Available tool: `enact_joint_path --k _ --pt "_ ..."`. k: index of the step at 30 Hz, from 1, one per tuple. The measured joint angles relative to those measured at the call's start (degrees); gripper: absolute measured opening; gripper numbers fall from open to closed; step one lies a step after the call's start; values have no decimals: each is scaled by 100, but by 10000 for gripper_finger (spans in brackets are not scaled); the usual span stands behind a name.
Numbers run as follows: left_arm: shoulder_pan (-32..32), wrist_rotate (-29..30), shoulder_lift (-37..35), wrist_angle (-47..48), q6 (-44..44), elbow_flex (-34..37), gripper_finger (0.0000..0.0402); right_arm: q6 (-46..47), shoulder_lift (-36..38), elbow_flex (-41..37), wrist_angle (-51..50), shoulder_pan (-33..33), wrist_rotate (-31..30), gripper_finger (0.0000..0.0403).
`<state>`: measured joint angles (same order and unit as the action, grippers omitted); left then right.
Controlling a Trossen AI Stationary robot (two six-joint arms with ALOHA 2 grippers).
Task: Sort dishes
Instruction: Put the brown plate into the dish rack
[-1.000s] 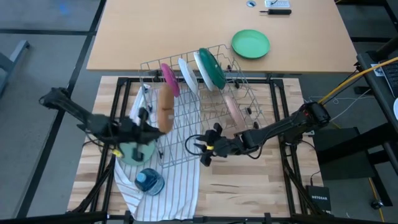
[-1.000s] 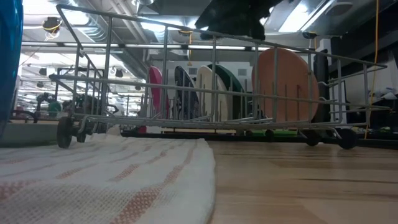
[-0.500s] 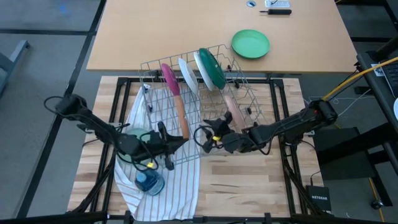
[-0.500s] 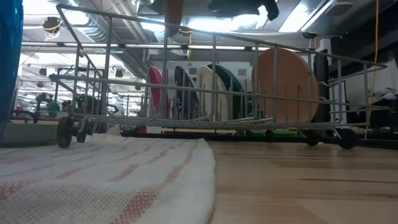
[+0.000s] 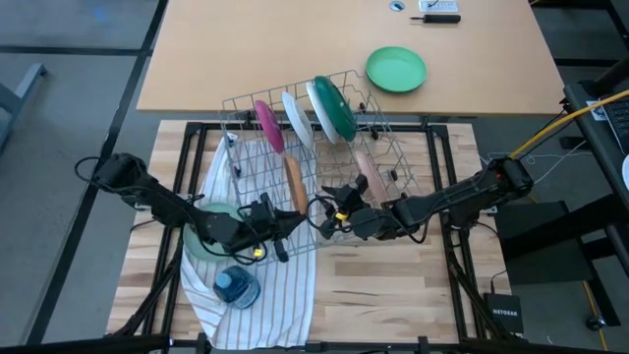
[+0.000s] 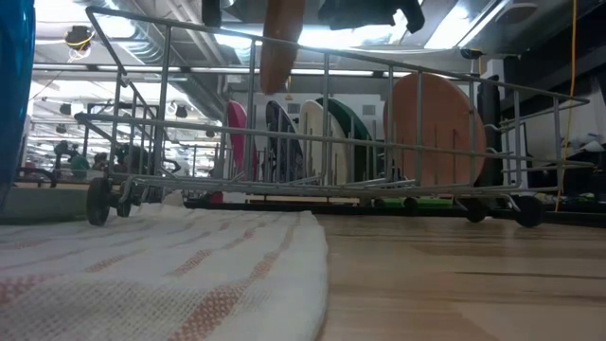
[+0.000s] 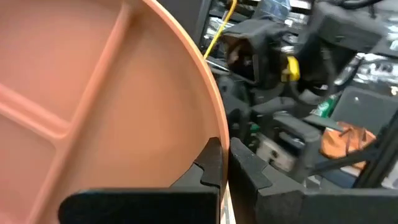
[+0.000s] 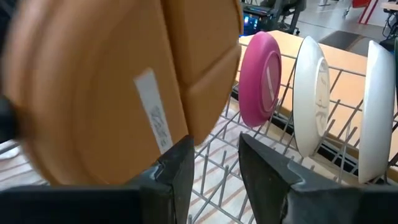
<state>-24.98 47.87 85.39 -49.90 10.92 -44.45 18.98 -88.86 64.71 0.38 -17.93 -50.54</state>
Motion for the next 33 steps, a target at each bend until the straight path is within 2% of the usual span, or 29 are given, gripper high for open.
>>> enact_joint_path --k 9,28,33 --pt "119 -74 325 -29 527 -2 0 -173 0 4 -50 -3 2 129" --pt "97 254 334 157 727 -2 0 -299 0 4 -50 4 0 129" --pt "97 273 326 519 1154 -4 0 -302 -2 4 -46 65 -37 129"
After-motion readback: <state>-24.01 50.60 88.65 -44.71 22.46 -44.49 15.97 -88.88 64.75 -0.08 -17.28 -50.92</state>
